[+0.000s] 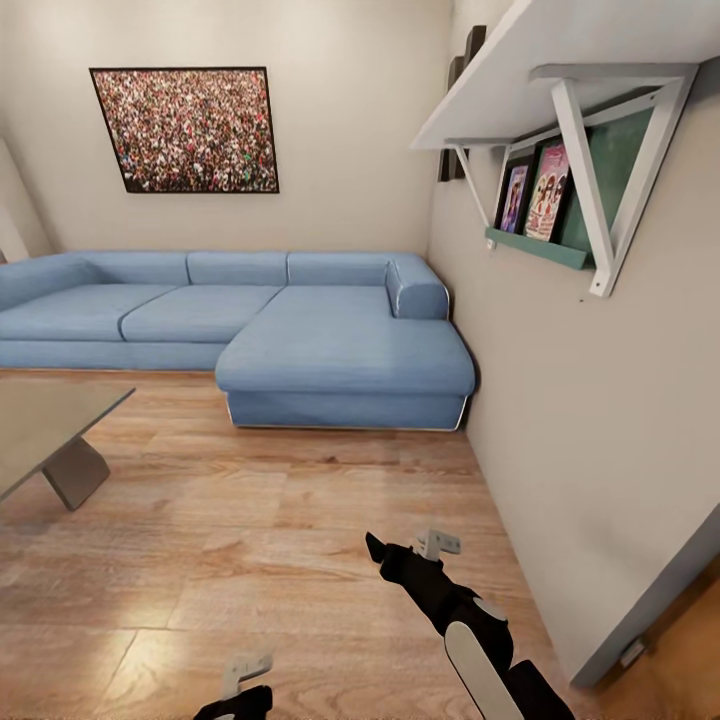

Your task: Place each of the two pumpkins and all three candles from the living room inside a cabinet in the living room (use any cabinet), then make sure every cabinet is closed, and position the cauldron so it is next to a table in the living room.

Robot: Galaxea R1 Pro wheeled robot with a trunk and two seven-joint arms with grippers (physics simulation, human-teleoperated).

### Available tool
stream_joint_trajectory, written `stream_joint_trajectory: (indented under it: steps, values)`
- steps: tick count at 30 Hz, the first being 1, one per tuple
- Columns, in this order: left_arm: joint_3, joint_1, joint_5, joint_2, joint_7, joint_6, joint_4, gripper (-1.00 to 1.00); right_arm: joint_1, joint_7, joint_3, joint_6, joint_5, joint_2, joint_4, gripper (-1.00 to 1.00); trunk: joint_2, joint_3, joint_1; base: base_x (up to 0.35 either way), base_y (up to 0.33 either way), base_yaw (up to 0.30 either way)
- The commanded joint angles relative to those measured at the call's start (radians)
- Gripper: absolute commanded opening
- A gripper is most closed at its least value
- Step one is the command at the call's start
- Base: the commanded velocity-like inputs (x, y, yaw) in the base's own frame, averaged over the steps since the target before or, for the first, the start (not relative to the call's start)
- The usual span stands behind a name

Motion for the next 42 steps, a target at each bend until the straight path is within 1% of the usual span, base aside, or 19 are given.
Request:
stream_joint_trajectory:
  steps: [1, 4, 11, 14, 16, 18, 20, 21, 23, 25, 26, 34, 42]
  values:
    - [-0.009, -0.001, 0.011, 0.0, 0.017, -0.004, 0.0, 1.0, -0.001, -0.009, 0.001, 0.002, -0.009, 0.0, -0.002, 1.0, -0.008, -0.004, 0.004, 0.0, 0.0, 0.0]
    - [-0.01, -0.001, 0.011, 0.0, 0.035, -0.005, 0.0, 1.0, -0.001, -0.009, 0.001, 0.002, -0.009, 0.0, -0.002, 1.0, -0.029, -0.014, 0.015, 0.0, 0.0, 0.0]
    - [-0.01, -0.001, 0.01, -0.001, 0.045, -0.008, 0.0, 1.0, -0.001, -0.008, 0.001, 0.002, -0.009, 0.0, -0.003, 1.0, -0.03, -0.041, 0.018, 0.0, 0.0, 0.0]
    - [-0.011, -0.001, 0.01, -0.002, 0.045, -0.008, 0.0, 1.0, -0.001, -0.007, 0.006, 0.01, -0.01, -0.002, -0.037, 1.0, -0.031, -0.052, 0.02, 0.0, 0.0, 0.0]
    - [-0.011, -0.001, 0.01, -0.001, 0.045, -0.008, 0.001, 1.0, -0.001, 0.006, 0.01, 0.04, -0.009, -0.004, -0.08, 1.0, -0.032, -0.06, 0.021, 0.0, 0.0, 0.0]
    - [-0.012, -0.001, 0.01, -0.002, 0.045, -0.008, 0.001, 1.0, -0.001, 0.057, 0.011, 0.083, -0.009, -0.006, -0.109, 1.0, -0.032, -0.06, 0.021, 0.0, 0.0, 0.0]
    - [-0.012, -0.001, 0.01, -0.002, 0.045, -0.008, 0.001, 1.0, -0.002, 0.144, 0.011, 0.119, -0.009, -0.005, -0.121, 1.0, -0.032, -0.06, 0.021, 0.0, 0.0, 0.0]
    - [-0.012, -0.001, 0.011, -0.002, 0.045, -0.008, 0.001, 1.0, -0.001, 0.167, 0.01, 0.126, -0.009, -0.005, -0.123, 1.0, -0.032, -0.06, 0.021, 0.0, 0.0, 0.0]
    - [-0.012, -0.001, 0.011, -0.002, 0.044, -0.008, 0.001, 1.0, -0.001, 0.244, 0.008, 0.142, -0.009, -0.005, -0.127, 1.0, -0.032, -0.06, 0.021, 0.0, 0.0, 0.0]
    - [-0.013, -0.001, 0.01, -0.002, 0.043, -0.008, 0.001, 1.0, -0.002, 0.281, 0.005, 0.149, -0.009, -0.004, -0.128, 1.0, -0.032, -0.06, 0.021, 0.0, 0.0, 0.0]
    - [-0.014, -0.001, 0.01, -0.003, 0.043, -0.008, 0.001, 1.0, -0.002, 0.295, 0.003, 0.151, -0.009, -0.004, -0.128, 1.0, -0.032, -0.064, 0.021, 0.0, 0.0, 0.0]
    - [-0.017, -0.001, 0.007, -0.005, 0.032, -0.008, 0.001, 1.0, -0.002, 0.308, 0.001, 0.154, -0.009, -0.003, -0.127, 1.0, -0.034, -0.095, 0.025, 0.0, 0.0, 0.0]
    - [-0.021, -0.001, -0.001, -0.003, 0.028, -0.009, 0.002, 1.0, -0.002, 0.309, 0.001, 0.154, -0.009, -0.003, -0.124, 1.0, -0.034, -0.095, 0.025, 0.0, 0.0, 0.0]
